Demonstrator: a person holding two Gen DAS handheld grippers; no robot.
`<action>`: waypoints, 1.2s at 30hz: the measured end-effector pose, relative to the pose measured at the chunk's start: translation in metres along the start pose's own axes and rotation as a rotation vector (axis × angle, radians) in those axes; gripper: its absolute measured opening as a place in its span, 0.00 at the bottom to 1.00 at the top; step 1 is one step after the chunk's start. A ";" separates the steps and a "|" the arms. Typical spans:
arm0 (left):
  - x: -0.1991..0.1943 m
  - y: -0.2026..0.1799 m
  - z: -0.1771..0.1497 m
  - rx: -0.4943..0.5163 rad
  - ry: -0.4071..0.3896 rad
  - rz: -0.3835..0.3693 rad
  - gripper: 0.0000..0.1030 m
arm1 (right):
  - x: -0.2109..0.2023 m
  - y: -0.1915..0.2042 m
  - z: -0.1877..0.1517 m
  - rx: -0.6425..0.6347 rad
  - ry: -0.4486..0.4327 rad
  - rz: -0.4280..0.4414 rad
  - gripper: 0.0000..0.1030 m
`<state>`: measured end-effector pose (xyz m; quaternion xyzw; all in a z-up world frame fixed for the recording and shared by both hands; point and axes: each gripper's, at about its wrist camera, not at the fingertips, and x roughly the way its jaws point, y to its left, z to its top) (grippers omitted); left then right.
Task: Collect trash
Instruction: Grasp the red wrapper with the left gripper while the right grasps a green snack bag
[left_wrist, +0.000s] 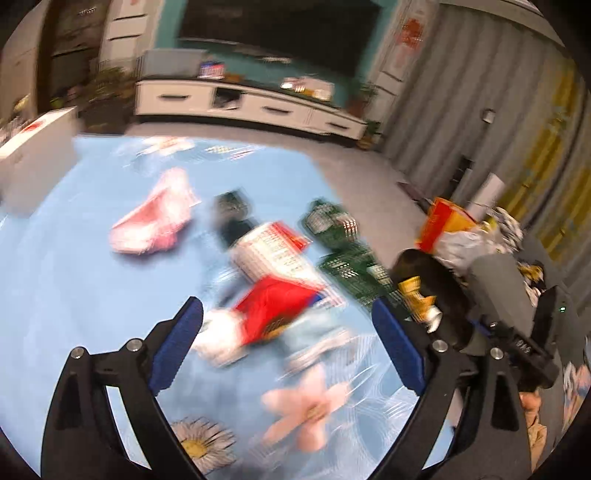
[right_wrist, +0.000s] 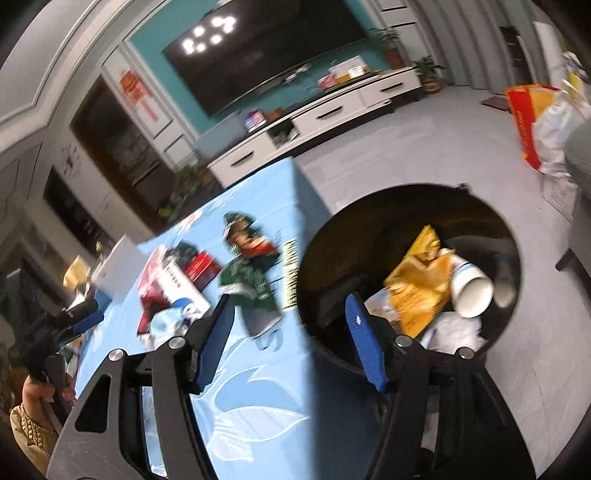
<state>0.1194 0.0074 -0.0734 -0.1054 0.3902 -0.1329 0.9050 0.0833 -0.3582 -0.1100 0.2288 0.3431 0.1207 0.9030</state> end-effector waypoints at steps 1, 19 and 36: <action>-0.005 0.012 -0.006 -0.025 0.006 0.011 0.90 | 0.003 0.005 -0.001 -0.009 0.011 0.003 0.60; -0.012 0.064 -0.050 -0.119 0.061 -0.062 0.90 | 0.049 0.090 -0.014 -0.254 0.099 -0.108 0.60; 0.035 0.010 -0.012 0.052 0.037 -0.176 0.90 | 0.142 0.081 0.006 -0.377 0.225 -0.172 0.25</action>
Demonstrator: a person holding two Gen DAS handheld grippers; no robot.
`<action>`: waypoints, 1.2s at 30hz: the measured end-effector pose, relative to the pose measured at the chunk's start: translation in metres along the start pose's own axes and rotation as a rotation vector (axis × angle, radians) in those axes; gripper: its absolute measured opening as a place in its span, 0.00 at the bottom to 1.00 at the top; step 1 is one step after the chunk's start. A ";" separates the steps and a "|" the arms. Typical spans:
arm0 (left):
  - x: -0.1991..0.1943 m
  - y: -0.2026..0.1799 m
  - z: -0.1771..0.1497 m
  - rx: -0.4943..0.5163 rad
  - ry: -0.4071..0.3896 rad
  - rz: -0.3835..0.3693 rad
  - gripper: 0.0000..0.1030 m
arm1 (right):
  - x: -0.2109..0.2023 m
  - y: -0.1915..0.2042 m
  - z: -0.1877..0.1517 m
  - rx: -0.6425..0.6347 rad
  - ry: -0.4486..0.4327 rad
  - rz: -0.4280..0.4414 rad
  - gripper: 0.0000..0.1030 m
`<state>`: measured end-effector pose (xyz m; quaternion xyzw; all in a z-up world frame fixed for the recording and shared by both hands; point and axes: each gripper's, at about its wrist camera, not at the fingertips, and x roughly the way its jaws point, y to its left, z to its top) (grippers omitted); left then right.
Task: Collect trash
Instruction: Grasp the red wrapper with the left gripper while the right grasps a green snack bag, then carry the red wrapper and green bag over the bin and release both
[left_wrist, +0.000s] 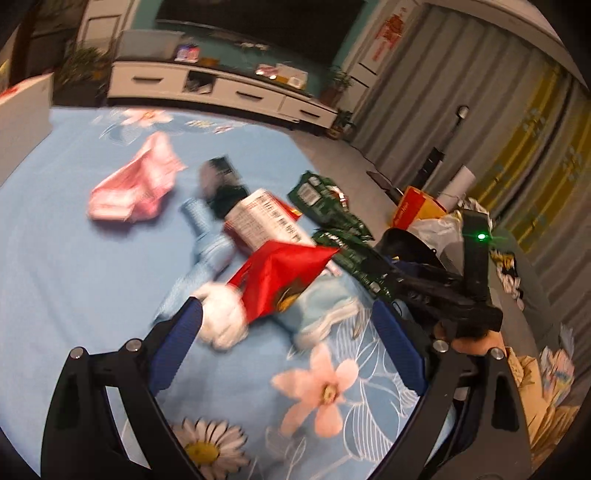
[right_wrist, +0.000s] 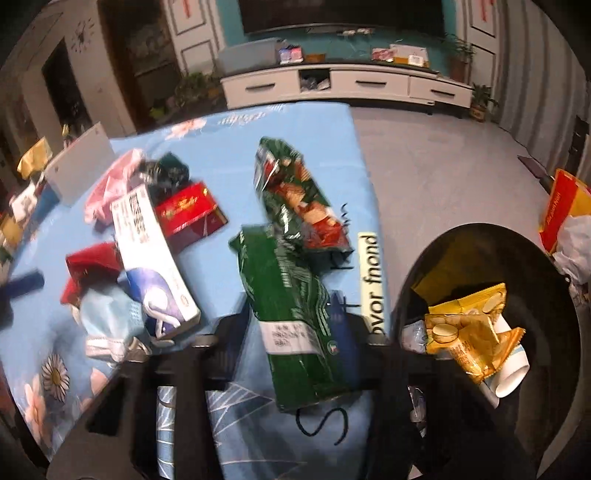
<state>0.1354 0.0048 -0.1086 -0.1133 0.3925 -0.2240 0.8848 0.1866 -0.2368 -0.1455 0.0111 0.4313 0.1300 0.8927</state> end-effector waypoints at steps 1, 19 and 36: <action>0.004 -0.003 0.003 0.014 0.000 0.000 0.90 | 0.001 0.002 -0.001 -0.012 0.001 -0.004 0.22; 0.062 -0.021 0.022 0.146 0.041 0.115 0.54 | -0.076 0.002 -0.006 0.097 -0.186 0.138 0.11; -0.022 -0.008 0.011 0.010 -0.097 0.015 0.38 | -0.103 -0.008 -0.016 0.171 -0.238 0.228 0.11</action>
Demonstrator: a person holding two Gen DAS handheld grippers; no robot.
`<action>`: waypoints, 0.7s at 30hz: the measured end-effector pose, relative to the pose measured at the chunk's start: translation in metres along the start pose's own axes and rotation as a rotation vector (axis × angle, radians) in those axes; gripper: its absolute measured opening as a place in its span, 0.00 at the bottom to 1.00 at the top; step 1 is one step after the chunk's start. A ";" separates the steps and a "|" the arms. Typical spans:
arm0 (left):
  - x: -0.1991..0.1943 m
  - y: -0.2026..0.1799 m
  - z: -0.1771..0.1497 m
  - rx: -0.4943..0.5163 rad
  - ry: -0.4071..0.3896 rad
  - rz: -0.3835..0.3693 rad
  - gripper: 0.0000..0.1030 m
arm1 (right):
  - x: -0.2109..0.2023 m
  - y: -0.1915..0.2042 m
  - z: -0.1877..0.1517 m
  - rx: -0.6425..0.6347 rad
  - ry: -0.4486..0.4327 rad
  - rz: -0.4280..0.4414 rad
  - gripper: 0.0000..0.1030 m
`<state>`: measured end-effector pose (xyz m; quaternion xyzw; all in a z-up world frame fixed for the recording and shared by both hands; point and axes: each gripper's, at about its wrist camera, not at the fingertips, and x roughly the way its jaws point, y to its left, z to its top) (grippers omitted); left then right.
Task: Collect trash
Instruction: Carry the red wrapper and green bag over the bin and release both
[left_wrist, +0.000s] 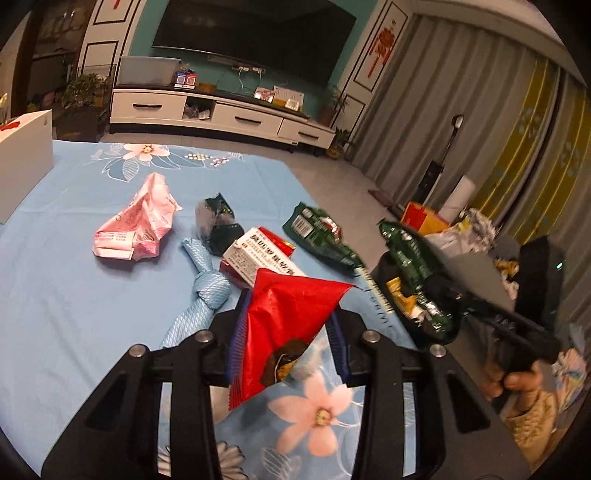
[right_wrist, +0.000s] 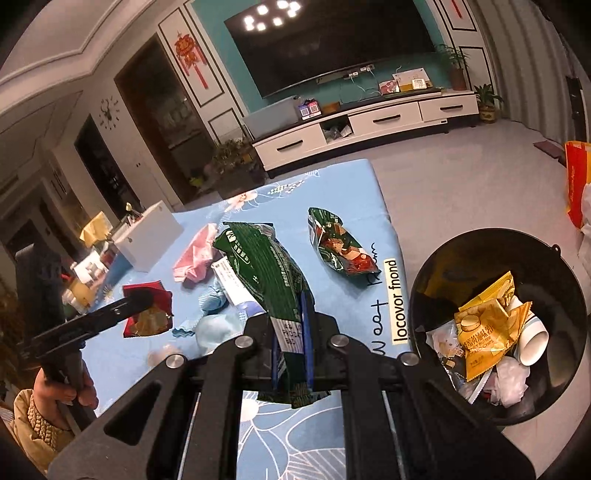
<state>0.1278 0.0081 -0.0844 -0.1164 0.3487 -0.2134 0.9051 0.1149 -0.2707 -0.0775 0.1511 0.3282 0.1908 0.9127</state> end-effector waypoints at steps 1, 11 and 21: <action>-0.003 -0.002 0.000 -0.002 -0.003 -0.007 0.38 | -0.004 -0.001 0.000 0.003 -0.008 -0.005 0.11; 0.009 -0.059 0.017 0.088 0.005 -0.100 0.39 | -0.045 -0.046 -0.004 0.090 -0.091 -0.094 0.11; 0.070 -0.146 0.024 0.222 0.093 -0.228 0.39 | -0.074 -0.103 -0.018 0.234 -0.146 -0.222 0.11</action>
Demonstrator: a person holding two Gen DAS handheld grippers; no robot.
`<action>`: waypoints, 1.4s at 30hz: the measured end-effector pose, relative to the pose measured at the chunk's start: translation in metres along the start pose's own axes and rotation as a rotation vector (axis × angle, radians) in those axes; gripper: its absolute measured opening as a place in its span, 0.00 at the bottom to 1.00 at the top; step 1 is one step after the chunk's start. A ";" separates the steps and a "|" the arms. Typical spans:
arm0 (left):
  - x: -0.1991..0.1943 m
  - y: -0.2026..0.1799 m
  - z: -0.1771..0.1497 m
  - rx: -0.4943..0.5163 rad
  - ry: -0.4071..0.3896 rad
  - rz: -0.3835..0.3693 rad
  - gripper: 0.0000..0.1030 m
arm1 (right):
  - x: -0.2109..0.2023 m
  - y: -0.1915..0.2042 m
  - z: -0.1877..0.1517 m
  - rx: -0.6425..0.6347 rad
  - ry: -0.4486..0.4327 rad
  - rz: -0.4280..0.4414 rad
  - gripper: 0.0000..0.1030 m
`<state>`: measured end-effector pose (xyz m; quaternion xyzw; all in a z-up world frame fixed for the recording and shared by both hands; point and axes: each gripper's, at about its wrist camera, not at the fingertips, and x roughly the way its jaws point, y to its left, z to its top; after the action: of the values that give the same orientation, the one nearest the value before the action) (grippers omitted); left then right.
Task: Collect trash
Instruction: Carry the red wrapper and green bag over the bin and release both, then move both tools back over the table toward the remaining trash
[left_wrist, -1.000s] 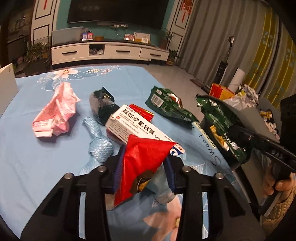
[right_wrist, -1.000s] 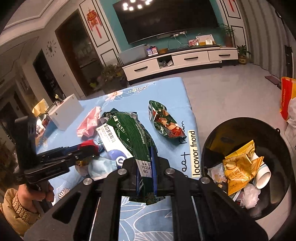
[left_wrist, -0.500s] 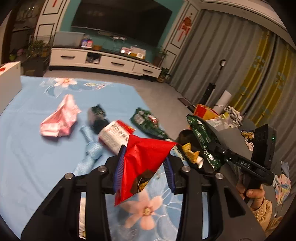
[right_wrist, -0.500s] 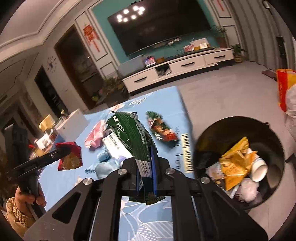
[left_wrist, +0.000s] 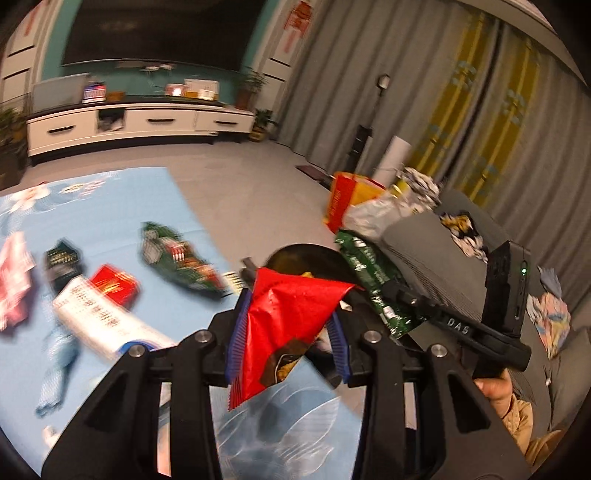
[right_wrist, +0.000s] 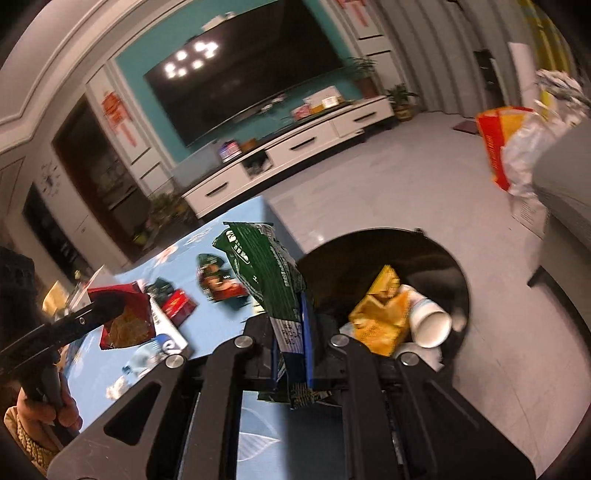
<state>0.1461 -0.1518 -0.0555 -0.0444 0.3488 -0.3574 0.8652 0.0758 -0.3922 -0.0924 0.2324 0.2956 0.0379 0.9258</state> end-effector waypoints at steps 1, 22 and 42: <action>0.010 -0.006 0.003 0.008 0.011 -0.018 0.39 | 0.000 -0.004 0.000 0.011 -0.001 -0.006 0.11; 0.093 -0.024 0.008 -0.024 0.096 -0.058 0.77 | 0.027 -0.061 -0.009 0.169 0.056 -0.087 0.54; -0.084 0.057 -0.074 -0.209 0.011 0.238 0.91 | 0.012 0.034 -0.030 -0.016 0.168 0.019 0.60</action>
<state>0.0902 -0.0427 -0.0821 -0.0906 0.3915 -0.2145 0.8902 0.0714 -0.3471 -0.1049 0.2237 0.3697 0.0686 0.8992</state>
